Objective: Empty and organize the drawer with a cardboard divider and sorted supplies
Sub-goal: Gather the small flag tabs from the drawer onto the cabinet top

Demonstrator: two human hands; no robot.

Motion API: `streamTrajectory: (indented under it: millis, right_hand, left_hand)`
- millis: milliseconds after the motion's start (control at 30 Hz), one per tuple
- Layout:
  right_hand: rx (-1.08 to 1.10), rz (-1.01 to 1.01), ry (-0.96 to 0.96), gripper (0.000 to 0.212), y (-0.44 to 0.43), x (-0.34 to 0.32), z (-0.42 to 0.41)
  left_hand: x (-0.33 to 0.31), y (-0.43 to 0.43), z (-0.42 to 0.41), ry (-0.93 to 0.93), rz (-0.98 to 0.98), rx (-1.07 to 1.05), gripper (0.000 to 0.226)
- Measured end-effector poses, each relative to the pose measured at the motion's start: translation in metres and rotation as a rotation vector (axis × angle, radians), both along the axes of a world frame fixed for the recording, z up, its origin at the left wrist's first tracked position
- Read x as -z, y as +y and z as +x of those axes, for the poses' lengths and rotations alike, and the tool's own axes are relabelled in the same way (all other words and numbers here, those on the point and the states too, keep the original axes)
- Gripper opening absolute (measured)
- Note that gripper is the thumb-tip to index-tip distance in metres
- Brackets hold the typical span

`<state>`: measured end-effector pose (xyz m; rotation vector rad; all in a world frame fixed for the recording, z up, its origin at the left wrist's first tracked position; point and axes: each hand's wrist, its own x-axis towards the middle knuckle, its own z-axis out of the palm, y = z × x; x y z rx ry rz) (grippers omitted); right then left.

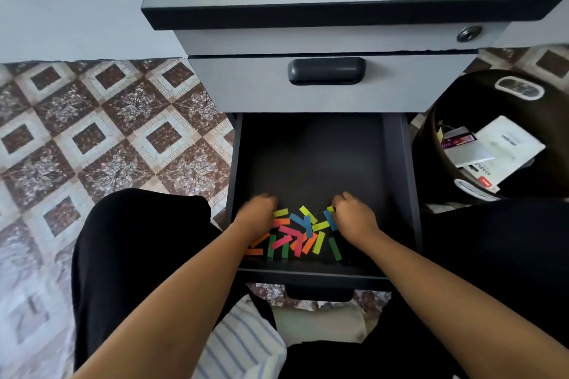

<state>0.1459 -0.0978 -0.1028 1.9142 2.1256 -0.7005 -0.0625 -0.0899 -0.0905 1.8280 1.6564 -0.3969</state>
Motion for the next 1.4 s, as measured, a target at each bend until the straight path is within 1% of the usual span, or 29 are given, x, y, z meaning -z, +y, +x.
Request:
streamTrajectory:
  millis: [100,233,367,467,533,600,667,733,867,967,1067,1133,1200,1300,1400]
  right_hand:
    - [0.106,-0.037,0.065,0.021,-0.001,0.003,0.0]
    - [0.214,-0.074,0.14,0.017,-0.001,0.005,-0.002]
    - [0.174,-0.066,0.137,0.019,-0.005,0.006,-0.002]
    - [0.152,-0.019,0.146,0.019,-0.01,0.006,0.0]
    - [0.113,0.01,0.132,0.023,-0.014,0.004,0.001]
    - [0.073,0.035,0.1,0.026,-0.017,0.003,0.0]
    - [0.065,0.051,0.072,0.029,-0.019,0.003,-0.002]
    - [0.092,0.064,0.061,0.031,-0.019,0.003,-0.004]
    - [0.137,0.036,0.092,0.025,-0.018,0.005,-0.008]
    - [0.183,-0.003,0.14,0.02,-0.014,0.004,-0.007]
    - [0.148,0.015,0.142,0.015,-0.011,0.001,-0.001]
    - [0.17,0.04,0.161,0.01,-0.008,-0.001,0.007]
    - [0.188,0.065,0.177,0.008,-0.004,-0.005,0.013]
    - [0.192,0.077,0.205,0.01,-0.003,-0.008,0.015]
    - [0.171,0.111,0.28,0.007,-0.002,-0.014,0.008]
  left_hand:
    - [0.001,-0.002,0.001,-0.039,-0.01,-0.051,0.016]
    - [-0.004,-0.002,0.006,-0.061,0.012,-0.066,0.012]
    - [-0.008,0.001,0.02,-0.129,0.079,0.001,0.012]
    - [-0.008,0.007,0.034,-0.188,0.141,0.066,0.023]
    - [-0.005,0.01,0.042,-0.169,0.15,0.139,0.029]
    - [0.001,0.011,0.045,-0.113,0.118,0.204,0.031]
    - [0.006,0.01,0.044,-0.074,0.09,0.223,0.031]
    - [0.009,0.009,0.043,-0.048,0.106,0.246,0.032]
    - [0.009,0.004,0.044,0.025,0.186,0.304,0.03]
    - [0.007,0.004,0.045,0.023,0.192,0.264,0.027]
    - [0.004,0.006,0.044,0.001,0.159,0.251,0.019]
    - [0.002,0.007,0.041,-0.016,0.127,0.231,0.014]
    - [0.0,0.007,0.036,-0.072,0.084,0.144,0.015]
    - [-0.001,0.009,0.026,-0.163,0.006,-0.038,0.023]
    - [0.003,0.007,0.015,-0.167,-0.024,-0.121,0.024]
